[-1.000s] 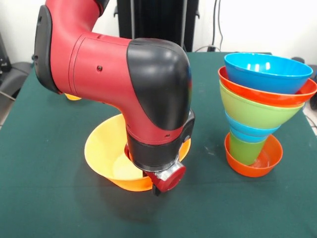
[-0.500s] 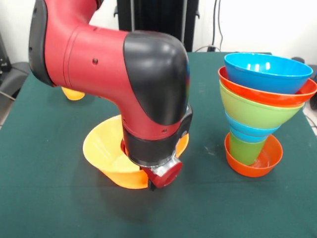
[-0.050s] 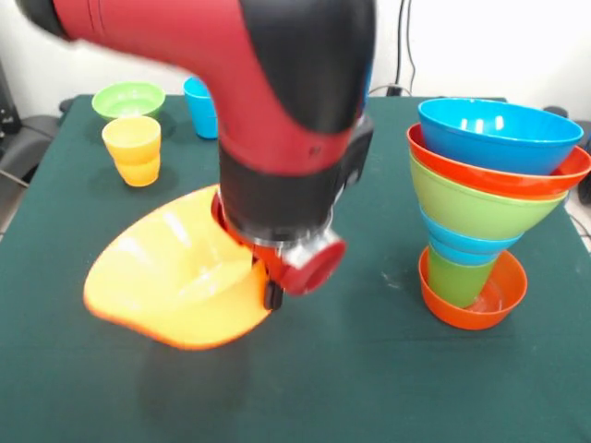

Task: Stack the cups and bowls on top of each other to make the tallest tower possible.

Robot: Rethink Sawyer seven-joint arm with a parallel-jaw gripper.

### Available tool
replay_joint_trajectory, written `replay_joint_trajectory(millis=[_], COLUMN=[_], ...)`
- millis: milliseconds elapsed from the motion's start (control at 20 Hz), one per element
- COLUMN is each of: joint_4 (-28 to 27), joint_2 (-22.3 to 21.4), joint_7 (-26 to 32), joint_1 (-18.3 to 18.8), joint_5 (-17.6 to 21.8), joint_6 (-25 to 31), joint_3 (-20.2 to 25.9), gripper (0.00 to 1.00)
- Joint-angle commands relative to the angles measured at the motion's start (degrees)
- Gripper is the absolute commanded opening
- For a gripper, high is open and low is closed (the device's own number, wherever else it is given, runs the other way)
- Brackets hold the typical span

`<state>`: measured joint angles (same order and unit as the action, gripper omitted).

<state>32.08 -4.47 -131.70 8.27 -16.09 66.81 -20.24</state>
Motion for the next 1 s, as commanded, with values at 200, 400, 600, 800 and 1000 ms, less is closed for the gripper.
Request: replay_joint_trajectory(millis=[200, 400, 600, 800, 1000], joint_4=[4.3, 4.4, 9.6, 19.1, 28.5], joint_2=[-6.8, -7.1, -10.7, -16.8, -23.0], joint_7=[-2.8, -3.4, -2.4, -1.0, 0.5], joint_1=[-1.1, -1.7, -2.9, -4.9, -6.6], joint_5=[1.2, 2.2, 3.8, 4.5, 4.2], joint_6=[10.3, 10.5, 8.1, 4.3, 1.4], joint_3=[1.3, 0.0, -1.2, -1.6, -1.6], gripper=[0.00, 0.00, 0.00, 0.00, 0.00])
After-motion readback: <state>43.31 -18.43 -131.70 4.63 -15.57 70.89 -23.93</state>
